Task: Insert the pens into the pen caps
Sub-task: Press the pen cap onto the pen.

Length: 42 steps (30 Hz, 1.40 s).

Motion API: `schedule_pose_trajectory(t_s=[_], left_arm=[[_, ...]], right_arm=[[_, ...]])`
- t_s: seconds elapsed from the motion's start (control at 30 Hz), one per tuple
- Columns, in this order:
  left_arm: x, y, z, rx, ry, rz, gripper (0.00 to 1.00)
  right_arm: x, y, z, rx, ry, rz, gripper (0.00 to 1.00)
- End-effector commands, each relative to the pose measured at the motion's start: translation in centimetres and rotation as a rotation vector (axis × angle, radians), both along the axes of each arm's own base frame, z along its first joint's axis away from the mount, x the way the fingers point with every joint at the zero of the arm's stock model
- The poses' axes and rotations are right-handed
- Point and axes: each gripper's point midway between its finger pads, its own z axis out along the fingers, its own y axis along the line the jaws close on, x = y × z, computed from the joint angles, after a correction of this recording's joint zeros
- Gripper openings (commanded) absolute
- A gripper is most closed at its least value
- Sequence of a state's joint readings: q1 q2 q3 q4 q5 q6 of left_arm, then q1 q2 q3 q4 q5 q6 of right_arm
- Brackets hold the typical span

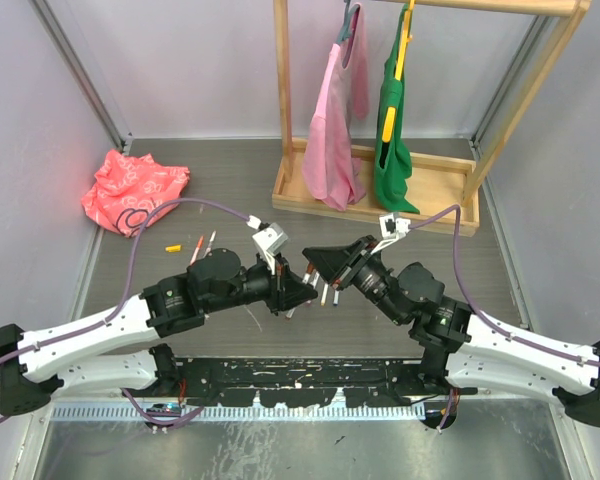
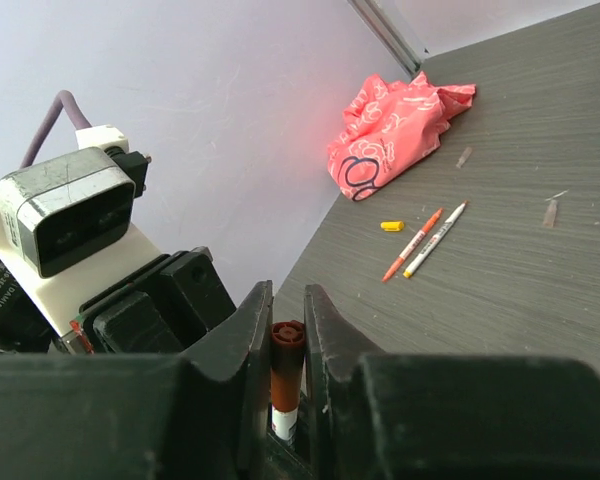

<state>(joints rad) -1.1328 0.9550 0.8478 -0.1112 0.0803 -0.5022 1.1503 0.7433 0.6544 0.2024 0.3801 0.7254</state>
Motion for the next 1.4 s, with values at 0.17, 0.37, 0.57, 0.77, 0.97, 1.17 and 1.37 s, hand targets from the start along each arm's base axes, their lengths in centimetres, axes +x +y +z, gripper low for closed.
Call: schedule_pose_trajectory(t_s=[0.17, 0.37, 0.57, 0.77, 0.97, 1.17, 1.37], left_arm=[[2.5, 0.0, 7.0, -0.107, -0.106, 0.118, 0.00], [3.3, 0.5, 10.0, -0.151, -0.145, 0.167, 0.00], [4.4, 1.3, 13.2, -0.212, -0.186, 0.213, 0.00], [5.5, 2.3, 15.8, -0.264, -0.215, 0.238, 0.00], [6.3, 3.7, 17.6, -0.313, -0.225, 0.265, 0.00], [6.2, 3.3, 16.9, -0.311, -0.206, 0.245, 0.00], [5.6, 3.0, 14.9, -0.262, -0.199, 0.205, 0.00]], right_arm=[[-0.5, 0.0, 0.6, 0.008, 0.013, 0.023, 0.00], [-1.6, 1.7, -1.5, -0.021, 0.080, 0.094, 0.00], [-5.1, 4.5, -4.0, -0.113, 0.111, 0.132, 0.00], [-8.2, 6.0, -7.4, -0.163, 0.169, 0.160, 0.00], [-10.0, 7.3, -9.7, -0.209, 0.191, 0.197, 0.00], [-9.6, 7.2, -8.9, -0.199, 0.166, 0.176, 0.00], [-7.1, 4.0, -5.1, -0.127, 0.111, 0.055, 0.02]])
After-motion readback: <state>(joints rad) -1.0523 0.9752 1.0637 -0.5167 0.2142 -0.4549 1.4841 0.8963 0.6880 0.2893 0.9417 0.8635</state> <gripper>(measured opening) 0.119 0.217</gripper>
